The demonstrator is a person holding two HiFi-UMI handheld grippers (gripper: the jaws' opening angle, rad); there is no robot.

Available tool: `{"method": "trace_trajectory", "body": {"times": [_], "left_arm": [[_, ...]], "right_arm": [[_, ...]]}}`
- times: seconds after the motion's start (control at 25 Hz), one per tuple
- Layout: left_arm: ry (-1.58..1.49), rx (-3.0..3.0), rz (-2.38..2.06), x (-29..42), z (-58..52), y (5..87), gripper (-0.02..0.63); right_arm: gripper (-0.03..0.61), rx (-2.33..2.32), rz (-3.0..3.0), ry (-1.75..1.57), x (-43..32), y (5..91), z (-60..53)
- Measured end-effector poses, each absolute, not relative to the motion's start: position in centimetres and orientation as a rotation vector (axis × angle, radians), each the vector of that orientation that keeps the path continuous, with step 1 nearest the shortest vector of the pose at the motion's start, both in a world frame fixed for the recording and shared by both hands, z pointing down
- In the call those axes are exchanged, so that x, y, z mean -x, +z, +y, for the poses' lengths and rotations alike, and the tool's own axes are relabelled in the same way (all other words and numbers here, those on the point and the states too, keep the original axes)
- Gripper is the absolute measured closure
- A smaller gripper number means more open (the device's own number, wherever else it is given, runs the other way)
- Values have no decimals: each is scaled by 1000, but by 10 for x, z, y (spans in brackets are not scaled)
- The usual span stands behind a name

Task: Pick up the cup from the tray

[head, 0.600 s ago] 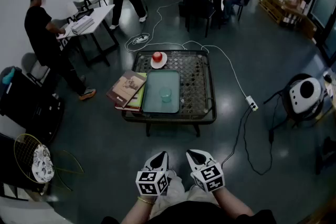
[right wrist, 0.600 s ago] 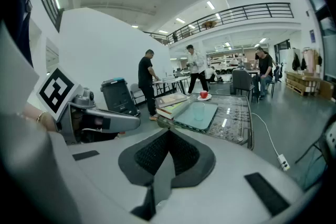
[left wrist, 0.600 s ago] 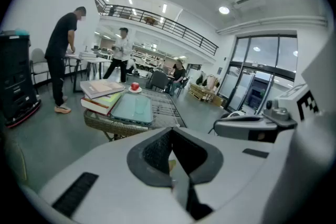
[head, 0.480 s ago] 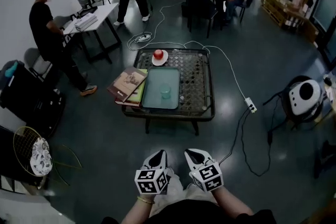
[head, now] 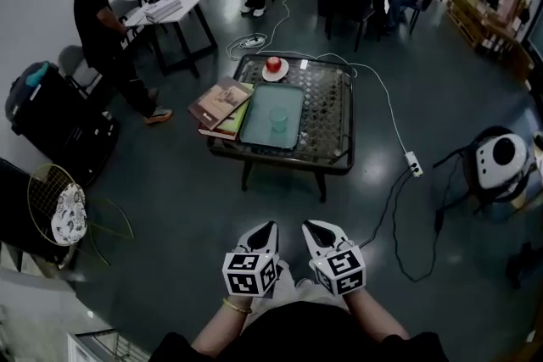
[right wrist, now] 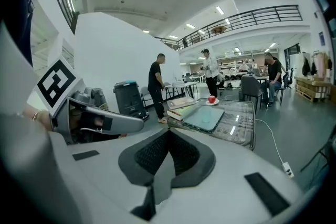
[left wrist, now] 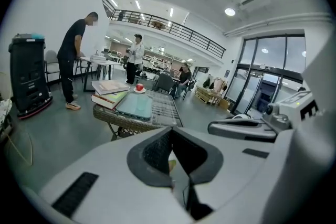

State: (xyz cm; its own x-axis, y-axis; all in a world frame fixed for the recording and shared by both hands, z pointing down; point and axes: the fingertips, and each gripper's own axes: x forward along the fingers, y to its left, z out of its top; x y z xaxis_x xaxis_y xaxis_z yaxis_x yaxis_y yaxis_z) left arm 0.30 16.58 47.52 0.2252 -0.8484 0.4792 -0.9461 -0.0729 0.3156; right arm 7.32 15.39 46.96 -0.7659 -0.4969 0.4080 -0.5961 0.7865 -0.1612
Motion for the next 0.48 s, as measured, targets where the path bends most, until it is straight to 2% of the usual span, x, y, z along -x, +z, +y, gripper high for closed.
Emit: {"method": "trace_trajectory", "body": {"times": [0.48], "left_arm": [[221,-1929,-1678,-5,163,467,604]], "right_arm": [[571,-806,-2641,408,-77,465,155]]}}
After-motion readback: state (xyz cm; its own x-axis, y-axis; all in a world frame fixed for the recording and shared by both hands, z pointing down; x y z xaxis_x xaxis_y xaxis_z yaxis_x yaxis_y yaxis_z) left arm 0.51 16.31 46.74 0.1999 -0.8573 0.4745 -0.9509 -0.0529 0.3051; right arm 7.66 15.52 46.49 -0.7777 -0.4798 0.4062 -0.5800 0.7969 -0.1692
